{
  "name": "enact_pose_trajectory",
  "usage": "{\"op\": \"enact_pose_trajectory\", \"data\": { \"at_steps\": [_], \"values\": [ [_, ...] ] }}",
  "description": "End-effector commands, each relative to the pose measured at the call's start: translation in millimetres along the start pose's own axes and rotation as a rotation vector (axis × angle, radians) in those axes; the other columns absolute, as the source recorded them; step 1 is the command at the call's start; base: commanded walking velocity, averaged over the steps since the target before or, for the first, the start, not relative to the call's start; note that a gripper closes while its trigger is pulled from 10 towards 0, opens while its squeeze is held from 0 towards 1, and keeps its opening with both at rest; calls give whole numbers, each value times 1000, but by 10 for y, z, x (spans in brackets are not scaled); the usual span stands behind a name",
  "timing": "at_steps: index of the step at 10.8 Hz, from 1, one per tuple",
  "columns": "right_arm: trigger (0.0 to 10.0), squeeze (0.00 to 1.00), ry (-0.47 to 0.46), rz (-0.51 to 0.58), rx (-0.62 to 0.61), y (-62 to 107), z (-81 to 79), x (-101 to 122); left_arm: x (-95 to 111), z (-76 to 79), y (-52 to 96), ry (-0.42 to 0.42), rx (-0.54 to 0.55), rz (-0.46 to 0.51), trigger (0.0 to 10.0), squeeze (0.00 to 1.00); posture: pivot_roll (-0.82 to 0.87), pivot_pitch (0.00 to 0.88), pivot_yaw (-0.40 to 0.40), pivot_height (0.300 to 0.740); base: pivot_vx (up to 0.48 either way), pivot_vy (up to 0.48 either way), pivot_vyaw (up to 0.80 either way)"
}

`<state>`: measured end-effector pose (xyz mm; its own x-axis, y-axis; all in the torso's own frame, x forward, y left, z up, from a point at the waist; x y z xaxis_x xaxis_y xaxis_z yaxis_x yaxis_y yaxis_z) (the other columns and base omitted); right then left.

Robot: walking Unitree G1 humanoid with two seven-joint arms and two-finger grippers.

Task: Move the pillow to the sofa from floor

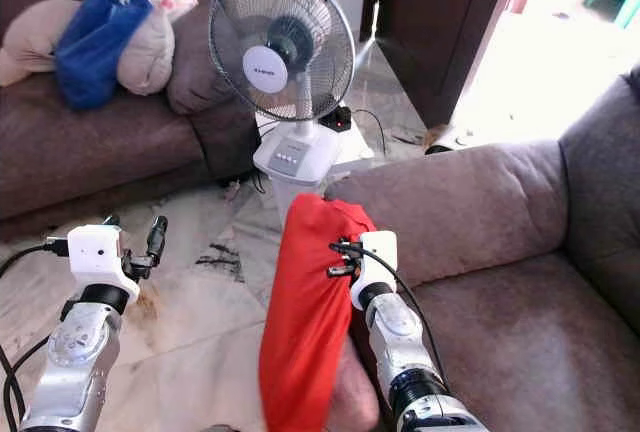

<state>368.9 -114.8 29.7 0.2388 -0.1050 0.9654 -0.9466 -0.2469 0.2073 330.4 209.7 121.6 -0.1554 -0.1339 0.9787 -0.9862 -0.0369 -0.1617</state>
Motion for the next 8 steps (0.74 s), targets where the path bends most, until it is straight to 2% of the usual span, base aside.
{"op": "enact_pose_trajectory", "data": {
  "at_steps": [1, 3, 6, 8],
  "values": [
    [10000, 0, 22, 129, -4, -64, 15, 339, -75, -19, 39, -14, -6, -30, 10000, 0, 143, 101, 26, 740, 0, 0, 0],
    [10000, 0, 12, 138, -26, -73, -16, 340, -110, -48, 38, -32, -25, -48, 10000, 0, 130, 88, 75, 740, 0, 0, 0],
    [10000, 0, 7, 130, -51, -75, -4, 317, -88, -47, -34, -23, -32, -49, 10000, 0, 124, 79, 97, 740, 0, 0, 0],
    [10000, 0, 11, 121, -69, -79, 36, 316, -92, -57, -45, -18, -26, -51, 10000, 0, 124, 77, 100, 740, 0, 323, 0]
  ]
}}
Point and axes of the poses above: a point about 5 cm out from each wrist's last joint towards the gripper, its own y axis pointing back from the gripper into the wrist, its own x axis along the axis of the wrist's last joint, z = x × y, the point moved 5 cm from there along -y, pointing out of the wrist towards the gripper, and after that the axes turned 1 degree about -y, right-handed, at the moved point
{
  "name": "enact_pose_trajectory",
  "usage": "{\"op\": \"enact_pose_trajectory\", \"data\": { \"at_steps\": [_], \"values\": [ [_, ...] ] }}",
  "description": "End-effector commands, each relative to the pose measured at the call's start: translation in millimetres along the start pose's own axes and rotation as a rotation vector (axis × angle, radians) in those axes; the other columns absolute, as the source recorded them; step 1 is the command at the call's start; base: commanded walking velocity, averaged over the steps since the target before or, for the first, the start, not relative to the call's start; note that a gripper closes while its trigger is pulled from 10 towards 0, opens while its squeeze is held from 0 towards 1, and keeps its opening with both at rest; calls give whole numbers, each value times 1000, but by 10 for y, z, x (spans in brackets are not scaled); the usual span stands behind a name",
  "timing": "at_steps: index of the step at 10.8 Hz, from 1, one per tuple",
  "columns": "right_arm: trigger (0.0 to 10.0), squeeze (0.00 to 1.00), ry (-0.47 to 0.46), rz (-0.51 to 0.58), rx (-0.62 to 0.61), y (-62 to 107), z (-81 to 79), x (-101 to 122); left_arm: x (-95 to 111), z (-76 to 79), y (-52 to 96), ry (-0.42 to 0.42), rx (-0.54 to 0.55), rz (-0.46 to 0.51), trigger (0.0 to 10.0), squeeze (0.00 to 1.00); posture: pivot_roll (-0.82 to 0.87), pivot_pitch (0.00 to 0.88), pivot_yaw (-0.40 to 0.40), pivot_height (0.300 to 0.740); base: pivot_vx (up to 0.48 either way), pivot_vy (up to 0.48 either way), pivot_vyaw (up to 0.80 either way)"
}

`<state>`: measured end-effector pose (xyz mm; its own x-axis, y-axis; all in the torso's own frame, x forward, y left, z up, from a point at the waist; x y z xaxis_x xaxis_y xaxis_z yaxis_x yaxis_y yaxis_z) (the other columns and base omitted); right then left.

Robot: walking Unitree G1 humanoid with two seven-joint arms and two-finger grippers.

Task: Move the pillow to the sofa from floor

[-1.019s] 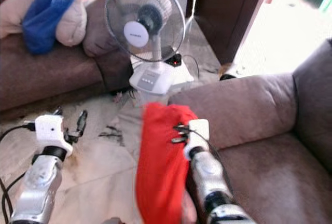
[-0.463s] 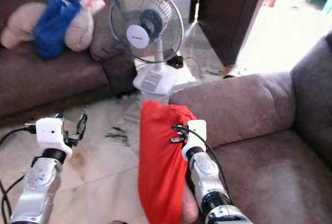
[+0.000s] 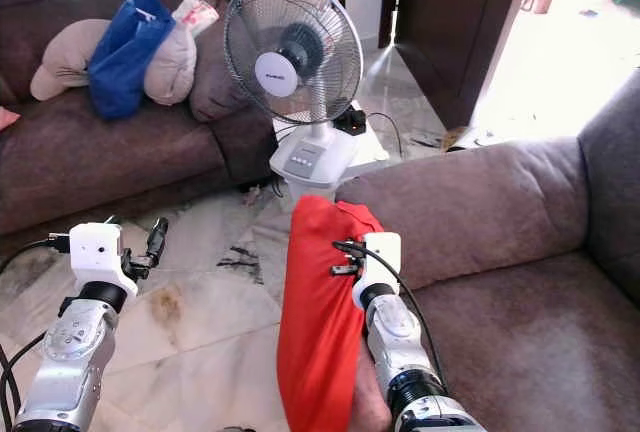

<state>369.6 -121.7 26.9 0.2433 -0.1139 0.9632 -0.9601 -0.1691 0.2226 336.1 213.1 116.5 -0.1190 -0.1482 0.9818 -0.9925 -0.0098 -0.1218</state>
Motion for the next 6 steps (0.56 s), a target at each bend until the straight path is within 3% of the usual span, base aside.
{"op": "enact_pose_trajectory", "data": {
  "at_steps": [1, 6],
  "values": [
    [10000, 0, 19, 127, 8, -84, -33, 347, -29, -32, -3, 0, 7, -16, 10000, 0, 126, 78, 98, 740, 0, 315, 0],
    [10000, 0, 18, 138, -3, -108, -22, 408, -41, -63, -11, 6, 17, -22, 10000, 0, 135, 96, 92, 740, 0, 467, 0]
  ]
}}
Point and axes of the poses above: a point about 5 cm out from each wrist's last joint towards the gripper, its own y axis pointing back from the gripper into the wrist, its own x axis along the axis of the wrist's last joint, z = x × y, the point moved 5 cm from there along -y, pointing out of the wrist towards the gripper, and after that the axes turned 1 degree about -y, right-handed, at the moved point
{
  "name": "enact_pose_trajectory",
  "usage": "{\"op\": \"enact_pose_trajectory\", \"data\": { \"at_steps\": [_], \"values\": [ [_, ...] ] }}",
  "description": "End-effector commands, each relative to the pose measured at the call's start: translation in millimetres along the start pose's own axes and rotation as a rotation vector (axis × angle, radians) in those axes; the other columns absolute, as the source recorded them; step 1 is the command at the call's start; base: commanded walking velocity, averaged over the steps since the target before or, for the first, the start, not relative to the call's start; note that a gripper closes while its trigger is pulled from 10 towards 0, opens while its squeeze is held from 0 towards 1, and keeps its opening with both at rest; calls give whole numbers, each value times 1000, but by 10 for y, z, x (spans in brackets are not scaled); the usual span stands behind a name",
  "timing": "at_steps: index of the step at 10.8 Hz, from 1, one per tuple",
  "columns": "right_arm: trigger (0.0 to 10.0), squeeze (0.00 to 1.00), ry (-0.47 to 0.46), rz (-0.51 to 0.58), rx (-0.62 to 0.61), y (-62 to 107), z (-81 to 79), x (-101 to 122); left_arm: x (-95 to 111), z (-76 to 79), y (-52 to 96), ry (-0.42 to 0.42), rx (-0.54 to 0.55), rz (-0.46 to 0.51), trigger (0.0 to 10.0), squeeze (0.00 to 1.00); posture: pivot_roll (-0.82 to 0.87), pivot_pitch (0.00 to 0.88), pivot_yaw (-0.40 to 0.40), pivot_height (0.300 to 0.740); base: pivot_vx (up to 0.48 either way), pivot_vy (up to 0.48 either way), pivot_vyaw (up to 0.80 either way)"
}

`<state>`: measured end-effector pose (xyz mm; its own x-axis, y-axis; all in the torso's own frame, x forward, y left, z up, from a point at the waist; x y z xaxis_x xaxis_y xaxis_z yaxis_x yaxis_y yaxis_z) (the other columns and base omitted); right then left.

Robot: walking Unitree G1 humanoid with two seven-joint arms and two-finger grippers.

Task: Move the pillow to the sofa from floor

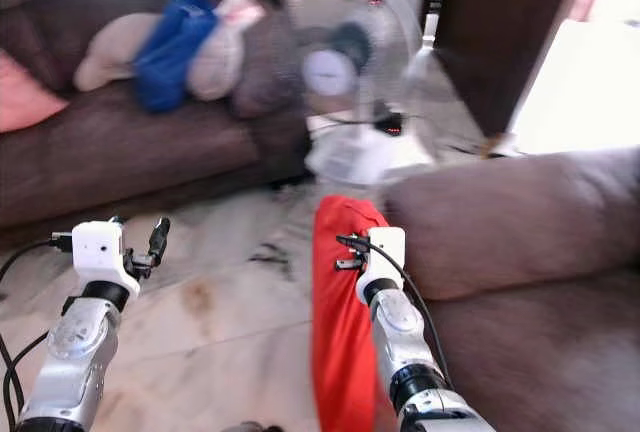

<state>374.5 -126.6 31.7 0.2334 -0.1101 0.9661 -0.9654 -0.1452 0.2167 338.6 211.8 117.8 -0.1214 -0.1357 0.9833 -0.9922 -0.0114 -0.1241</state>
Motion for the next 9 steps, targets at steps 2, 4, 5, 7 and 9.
{"op": "enact_pose_trajectory", "data": {
  "at_steps": [2, 4, 5, 7, 9],
  "values": [
    [10000, 0, 10, 129, 6, -75, -22, 343, -43, -64, 19, -5, 15, -20, 10000, 0, 142, 101, 87, 740, 0, 480, 0],
    [10000, 0, 13, 130, 1, -81, 8, 367, -53, -56, 35, 3, 21, -23, 10000, 0, 142, 105, 74, 740, 0, 480, 0],
    [10000, 0, 15, 132, -5, -87, 24, 385, -53, -55, 43, 3, 24, -21, 10000, 0, 142, 106, 70, 740, 0, 480, 0],
    [10000, 0, 13, 133, -7, -88, 28, 388, -54, -57, 44, 4, 25, -21, 10000, 0, 142, 106, 70, 740, 0, 480, 0],
    [10000, 0, 13, 133, -7, -88, 28, 388, -54, -57, 44, 4, 25, -21, 10000, 0, 142, 106, 70, 740, 0, 480, 0]
  ]
}}
Point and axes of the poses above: a point about 5 cm out from each wrist's last joint towards the gripper, its own y axis pointing back from the gripper into the wrist, its own x axis along the axis of the wrist's last joint, z = x × y, the point moved 5 cm from there along -y, pointing out of the wrist towards the gripper, and after that the axes turned 1 degree about -y, right-handed, at the moved point
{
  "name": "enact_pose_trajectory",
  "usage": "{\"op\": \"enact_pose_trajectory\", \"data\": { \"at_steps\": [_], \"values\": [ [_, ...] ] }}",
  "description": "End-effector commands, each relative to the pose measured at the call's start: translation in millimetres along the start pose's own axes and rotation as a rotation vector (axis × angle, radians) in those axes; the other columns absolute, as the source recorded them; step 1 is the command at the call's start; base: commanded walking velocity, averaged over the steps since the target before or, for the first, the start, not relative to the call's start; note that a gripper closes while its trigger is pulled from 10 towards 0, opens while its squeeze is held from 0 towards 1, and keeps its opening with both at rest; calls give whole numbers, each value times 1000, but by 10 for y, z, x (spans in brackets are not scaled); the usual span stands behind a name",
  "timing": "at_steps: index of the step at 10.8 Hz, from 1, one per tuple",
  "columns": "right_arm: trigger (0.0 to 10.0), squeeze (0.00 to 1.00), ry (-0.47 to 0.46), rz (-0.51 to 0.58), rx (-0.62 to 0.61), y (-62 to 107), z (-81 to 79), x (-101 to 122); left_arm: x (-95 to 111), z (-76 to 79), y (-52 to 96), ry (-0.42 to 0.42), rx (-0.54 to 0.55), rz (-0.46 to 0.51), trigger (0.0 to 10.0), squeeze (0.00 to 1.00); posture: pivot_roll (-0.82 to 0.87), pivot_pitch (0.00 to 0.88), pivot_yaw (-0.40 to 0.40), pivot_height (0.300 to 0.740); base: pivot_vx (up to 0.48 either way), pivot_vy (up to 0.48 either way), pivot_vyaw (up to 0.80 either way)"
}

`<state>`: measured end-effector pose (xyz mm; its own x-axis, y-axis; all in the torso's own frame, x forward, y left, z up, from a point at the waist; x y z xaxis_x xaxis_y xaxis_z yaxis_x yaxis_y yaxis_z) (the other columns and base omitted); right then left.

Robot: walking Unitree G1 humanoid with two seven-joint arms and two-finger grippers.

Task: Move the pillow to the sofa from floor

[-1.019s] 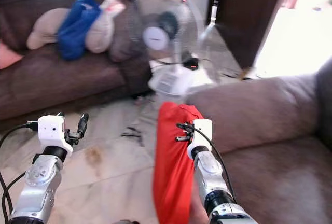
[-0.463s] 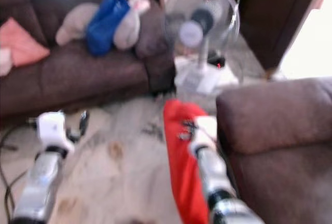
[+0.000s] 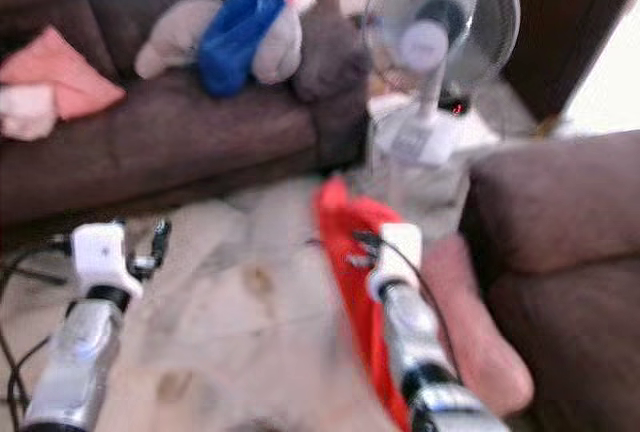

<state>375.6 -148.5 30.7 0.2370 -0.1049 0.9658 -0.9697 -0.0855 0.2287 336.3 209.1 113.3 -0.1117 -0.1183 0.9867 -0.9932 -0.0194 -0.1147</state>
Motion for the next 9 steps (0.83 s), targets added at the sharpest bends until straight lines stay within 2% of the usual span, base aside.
{"op": "enact_pose_trajectory", "data": {
  "at_steps": [1, 7, 9],
  "values": [
    [10000, 0, 4, 137, 53, -94, -194, 372, -15, -91, 14, -14, 18, -11, 10000, 0, 142, 106, 70, 740, 0, 480, 0],
    [10000, 0, 4, 137, 53, -94, -194, 372, -15, -91, 14, -14, 18, -11, 10000, 0, 142, 106, 70, 740, 0, 480, 0],
    [10000, 0, -4, 120, 55, -118, -170, 379, -76, -120, 27, -7, 73, -29, 10000, 0, 134, 95, 34, 740, 0, 0, 0]
  ]
}}
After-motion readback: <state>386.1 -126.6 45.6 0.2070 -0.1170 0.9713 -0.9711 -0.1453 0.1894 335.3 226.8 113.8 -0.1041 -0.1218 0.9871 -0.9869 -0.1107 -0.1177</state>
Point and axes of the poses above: a point about 5 cm out from each wrist's last joint towards the gripper, its own y axis pointing back from the gripper into the wrist, its own x axis along the axis of the wrist's last joint, z = x × y, the point moved 5 cm from there along -y, pointing out of the wrist towards the gripper, and after that the axes turned 1 degree about -y, right-handed, at the moved point
